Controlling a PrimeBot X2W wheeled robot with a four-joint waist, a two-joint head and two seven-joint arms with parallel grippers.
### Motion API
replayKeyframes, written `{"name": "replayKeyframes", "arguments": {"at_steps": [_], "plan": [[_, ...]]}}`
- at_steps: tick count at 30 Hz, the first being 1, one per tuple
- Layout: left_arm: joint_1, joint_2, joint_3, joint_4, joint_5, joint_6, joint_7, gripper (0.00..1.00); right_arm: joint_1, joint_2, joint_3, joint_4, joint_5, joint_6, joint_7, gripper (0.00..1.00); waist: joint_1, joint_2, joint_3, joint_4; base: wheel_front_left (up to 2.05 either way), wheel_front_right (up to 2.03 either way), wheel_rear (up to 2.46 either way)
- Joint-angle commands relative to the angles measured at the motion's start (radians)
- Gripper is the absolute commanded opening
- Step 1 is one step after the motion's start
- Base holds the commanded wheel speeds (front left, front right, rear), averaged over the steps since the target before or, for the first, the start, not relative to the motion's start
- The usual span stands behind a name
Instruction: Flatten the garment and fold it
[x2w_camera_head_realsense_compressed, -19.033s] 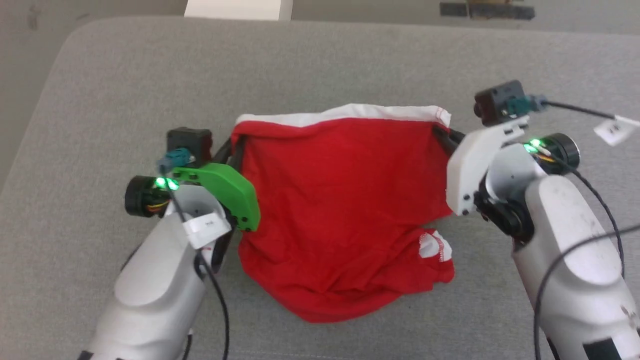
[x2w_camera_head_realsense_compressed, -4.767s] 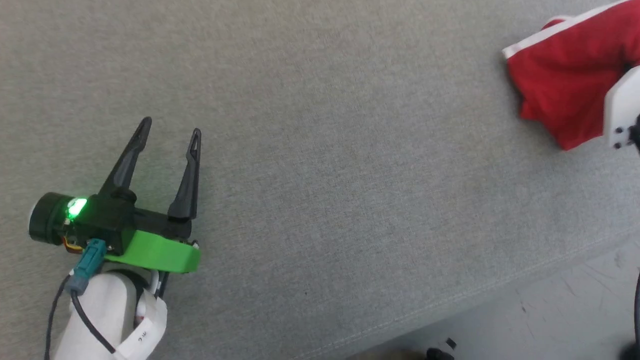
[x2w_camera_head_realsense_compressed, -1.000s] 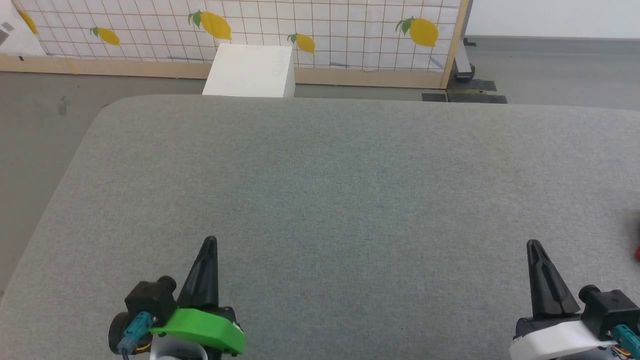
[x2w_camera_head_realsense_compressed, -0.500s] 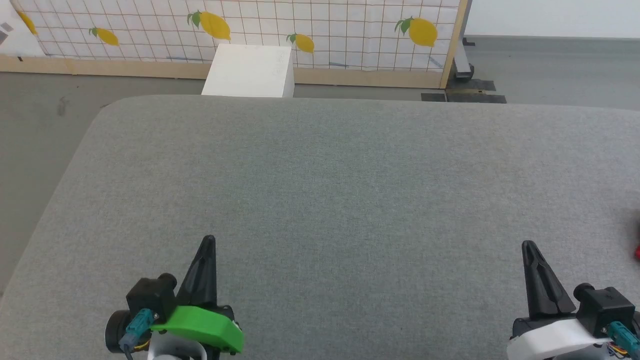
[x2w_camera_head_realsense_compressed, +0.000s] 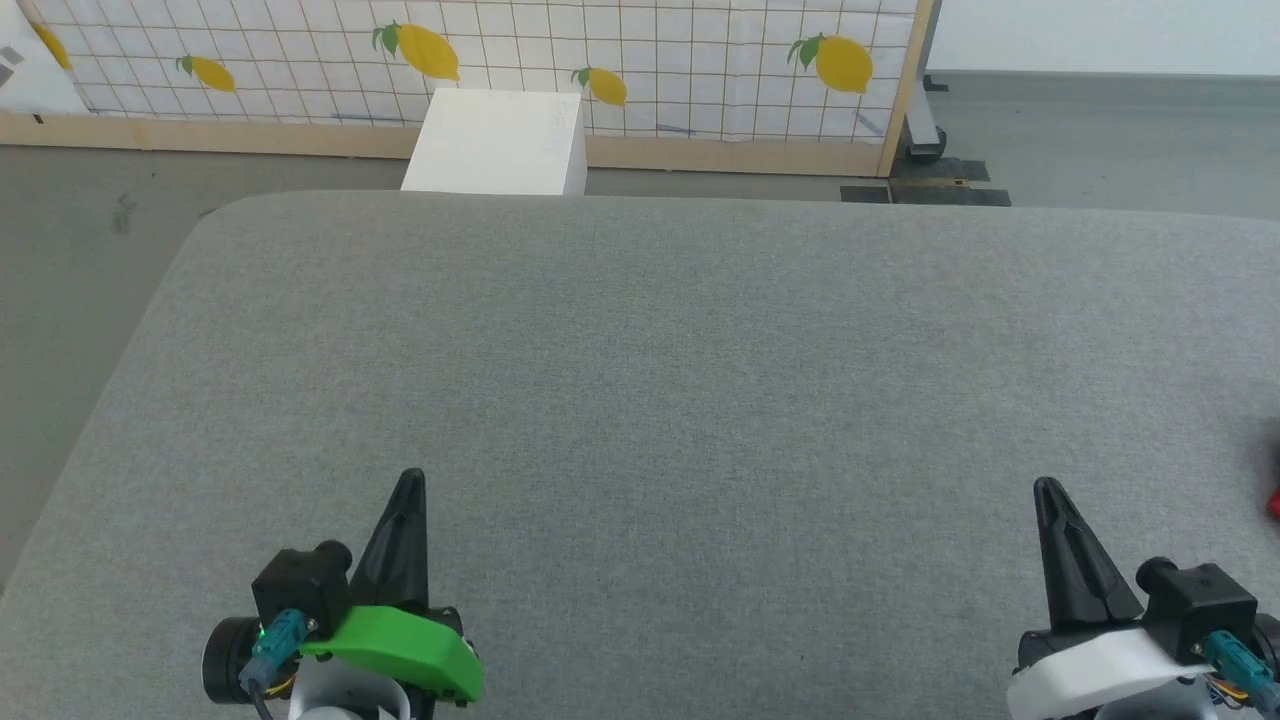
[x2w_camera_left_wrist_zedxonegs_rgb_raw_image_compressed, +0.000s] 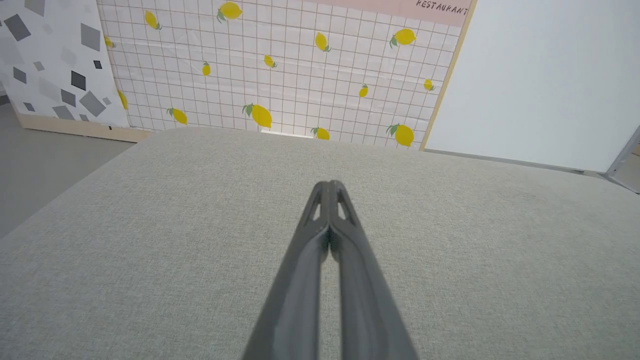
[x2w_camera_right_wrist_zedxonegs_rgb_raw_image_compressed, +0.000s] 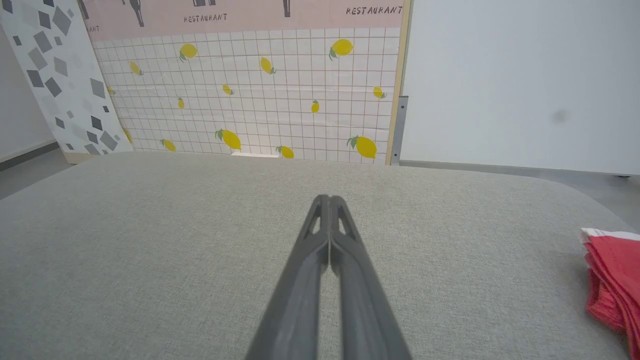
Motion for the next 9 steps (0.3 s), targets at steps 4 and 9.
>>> {"name": "replayKeyframes", "arguments": {"at_steps": [4,9], "plan": [[0.000,-0.001,0.006,-0.009,0.022,0.009,0.011,0.00,-0.021,0.001,0.006,-0.008,-0.009,0.000,0.011,0.00,0.0000,0.0000,0.000,-0.001,0.00,0.00,0.00],[0.000,-0.001,0.010,-0.015,0.033,0.012,0.022,0.00,-0.025,0.001,0.010,-0.010,-0.012,-0.001,0.022,0.00,0.0000,0.0000,0.000,-0.001,0.00,0.00,0.00]]}}
